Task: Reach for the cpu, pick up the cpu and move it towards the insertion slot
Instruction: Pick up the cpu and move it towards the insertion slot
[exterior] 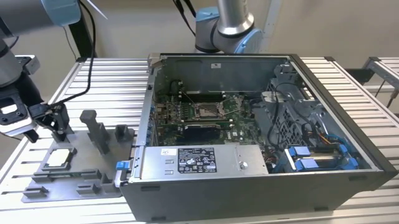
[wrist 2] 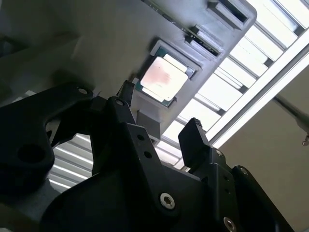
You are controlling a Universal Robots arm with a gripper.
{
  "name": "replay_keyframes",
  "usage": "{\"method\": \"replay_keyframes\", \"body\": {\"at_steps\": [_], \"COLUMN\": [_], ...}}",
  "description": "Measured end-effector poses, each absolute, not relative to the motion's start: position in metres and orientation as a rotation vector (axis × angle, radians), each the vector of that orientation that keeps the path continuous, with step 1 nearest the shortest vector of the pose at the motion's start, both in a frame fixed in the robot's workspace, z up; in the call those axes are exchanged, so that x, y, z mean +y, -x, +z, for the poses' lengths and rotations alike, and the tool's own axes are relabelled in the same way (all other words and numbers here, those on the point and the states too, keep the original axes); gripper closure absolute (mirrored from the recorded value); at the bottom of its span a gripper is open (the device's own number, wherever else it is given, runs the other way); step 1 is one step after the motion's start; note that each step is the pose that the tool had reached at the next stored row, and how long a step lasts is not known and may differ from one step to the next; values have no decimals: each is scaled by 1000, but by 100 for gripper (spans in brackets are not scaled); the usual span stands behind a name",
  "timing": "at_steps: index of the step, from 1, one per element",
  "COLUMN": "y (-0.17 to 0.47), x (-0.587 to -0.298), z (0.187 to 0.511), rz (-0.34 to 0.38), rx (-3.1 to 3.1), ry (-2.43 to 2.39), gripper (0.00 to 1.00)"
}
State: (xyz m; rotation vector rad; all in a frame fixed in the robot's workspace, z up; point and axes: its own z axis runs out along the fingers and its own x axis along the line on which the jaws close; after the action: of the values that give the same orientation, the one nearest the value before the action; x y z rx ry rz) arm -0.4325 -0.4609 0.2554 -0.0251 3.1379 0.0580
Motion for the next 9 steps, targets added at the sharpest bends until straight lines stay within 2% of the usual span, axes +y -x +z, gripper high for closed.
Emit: {"method": "replay_keyframes", "body": {"at_steps": [9], "y": [436], "x": [-464], "z": [239], "rz": [58], "rx": [3138], "ry": [15], "gripper": [0]}}
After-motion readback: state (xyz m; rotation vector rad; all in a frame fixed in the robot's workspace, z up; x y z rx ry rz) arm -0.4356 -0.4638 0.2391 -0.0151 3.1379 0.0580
